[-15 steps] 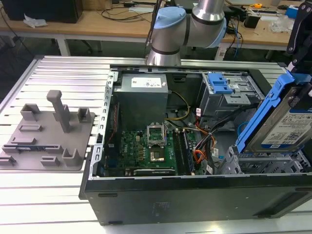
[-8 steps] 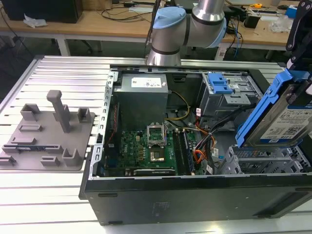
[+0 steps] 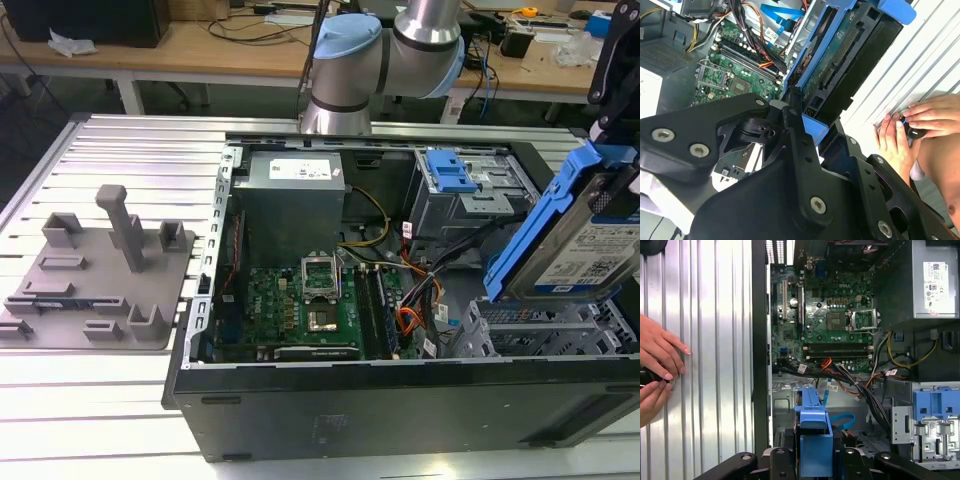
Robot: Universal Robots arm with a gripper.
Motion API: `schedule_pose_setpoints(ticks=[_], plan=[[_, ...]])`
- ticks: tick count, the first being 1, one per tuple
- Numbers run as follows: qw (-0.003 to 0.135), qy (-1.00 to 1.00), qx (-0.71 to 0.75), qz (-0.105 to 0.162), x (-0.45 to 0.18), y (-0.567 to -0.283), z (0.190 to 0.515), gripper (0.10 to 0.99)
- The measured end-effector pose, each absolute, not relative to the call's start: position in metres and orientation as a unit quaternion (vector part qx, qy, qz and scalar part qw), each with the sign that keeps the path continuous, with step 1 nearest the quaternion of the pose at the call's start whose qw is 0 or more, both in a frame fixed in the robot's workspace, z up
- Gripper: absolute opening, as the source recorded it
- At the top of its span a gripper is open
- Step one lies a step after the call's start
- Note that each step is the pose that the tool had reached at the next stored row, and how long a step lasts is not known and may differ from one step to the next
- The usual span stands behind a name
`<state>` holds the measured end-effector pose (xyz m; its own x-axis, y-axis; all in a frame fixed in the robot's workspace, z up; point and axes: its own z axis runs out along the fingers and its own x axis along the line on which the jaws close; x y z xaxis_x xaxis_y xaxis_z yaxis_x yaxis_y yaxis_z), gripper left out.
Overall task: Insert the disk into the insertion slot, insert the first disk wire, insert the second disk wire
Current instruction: 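Insert the disk into the insertion slot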
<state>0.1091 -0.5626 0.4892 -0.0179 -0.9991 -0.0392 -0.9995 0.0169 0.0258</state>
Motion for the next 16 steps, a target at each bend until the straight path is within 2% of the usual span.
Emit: schedule_pose_setpoints(ticks=[16], plan=[[0.005,0.707,-0.707,0.023,0.1151,-0.5565,0.4821,0.365]])
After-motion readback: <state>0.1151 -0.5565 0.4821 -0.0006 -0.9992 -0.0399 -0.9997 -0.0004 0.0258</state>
